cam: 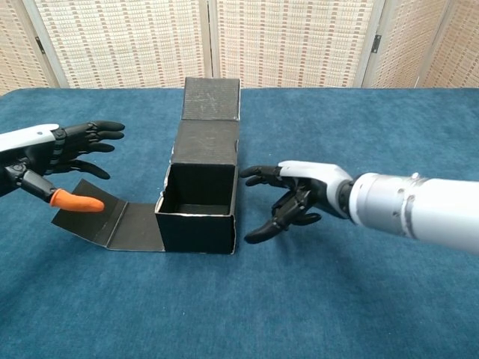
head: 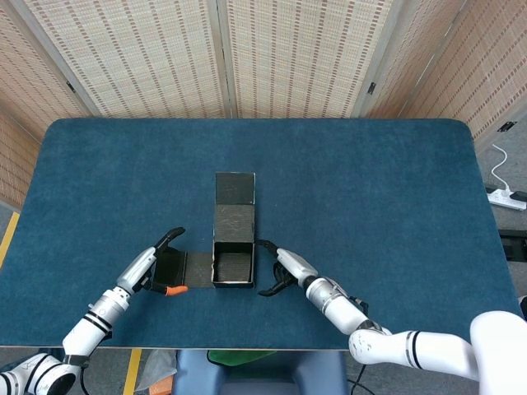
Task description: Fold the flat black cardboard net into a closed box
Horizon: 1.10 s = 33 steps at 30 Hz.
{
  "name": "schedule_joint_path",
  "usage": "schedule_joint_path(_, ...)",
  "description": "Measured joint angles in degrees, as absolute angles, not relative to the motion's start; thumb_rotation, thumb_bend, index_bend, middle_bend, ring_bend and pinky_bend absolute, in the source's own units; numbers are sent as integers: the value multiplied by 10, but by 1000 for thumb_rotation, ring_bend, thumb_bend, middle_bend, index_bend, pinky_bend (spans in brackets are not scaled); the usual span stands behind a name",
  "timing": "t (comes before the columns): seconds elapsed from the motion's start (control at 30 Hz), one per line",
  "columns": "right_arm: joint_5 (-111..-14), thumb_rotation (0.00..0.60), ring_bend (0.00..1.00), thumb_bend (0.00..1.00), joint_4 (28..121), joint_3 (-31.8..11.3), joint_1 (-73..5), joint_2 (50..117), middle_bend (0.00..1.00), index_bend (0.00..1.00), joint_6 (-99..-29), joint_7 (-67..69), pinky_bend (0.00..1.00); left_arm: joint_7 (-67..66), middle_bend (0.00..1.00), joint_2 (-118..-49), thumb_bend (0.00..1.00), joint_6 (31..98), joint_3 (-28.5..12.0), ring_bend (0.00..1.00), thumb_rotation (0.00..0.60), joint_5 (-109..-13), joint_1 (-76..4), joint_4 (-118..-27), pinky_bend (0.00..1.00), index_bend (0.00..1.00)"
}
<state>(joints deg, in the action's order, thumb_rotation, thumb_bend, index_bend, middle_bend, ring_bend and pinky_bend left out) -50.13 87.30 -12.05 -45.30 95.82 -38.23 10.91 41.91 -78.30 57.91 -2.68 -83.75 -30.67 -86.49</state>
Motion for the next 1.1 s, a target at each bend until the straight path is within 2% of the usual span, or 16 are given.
schedule_joint_path(0.27,-507,600,690,0,842,-121,-446,1021,0,0,-445,84,1000,434,0,-779,171,582,-26,0,600,-839,-303,-862,218,1)
schedule_joint_path(0.53,-503,600,690,0,760,-139,-451,1112,30,0,-473,69,1000,453,0,-777,171,589,-22,0,600,-845,-297,-850,218,2)
schedule_joint_path(0.63,-506,600,712,14,728,-153,-453,1143,114,8,-483,71,1000,457,0,-776,171,594,-21,0,600,-846,-294,-850,230,5)
schedule_joint_path(0.7,-512,600,752,72,704,-163,-454,1165,231,101,-497,75,1000,457,3,-777,173,602,-24,11,600,-844,-290,-850,281,25)
schedule_joint_path(0.8,-523,600,792,177,665,-183,-457,1193,400,309,-515,83,1000,449,92,-781,173,624,-28,155,600,-840,-281,-850,464,141)
schedule_joint_path(0.87,-529,600,801,218,648,-199,-459,1204,466,392,-519,91,1000,441,231,-784,174,645,-32,353,600,-840,-273,-849,628,287)
schedule_joint_path(0.97,-531,600,806,230,643,-228,-462,1204,521,456,-517,109,1000,431,416,-786,174,679,-34,608,600,-850,-263,-848,788,447)
schedule_joint_path(1.03,-529,600,809,231,652,-249,-462,1195,533,468,-508,121,1000,429,538,-785,180,695,-34,728,600,-864,-259,-847,852,532)
schedule_joint_path(1.1,-525,600,809,232,671,-263,-462,1181,535,468,-494,136,1000,436,604,-782,189,702,-28,793,600,-888,-260,-846,889,575)
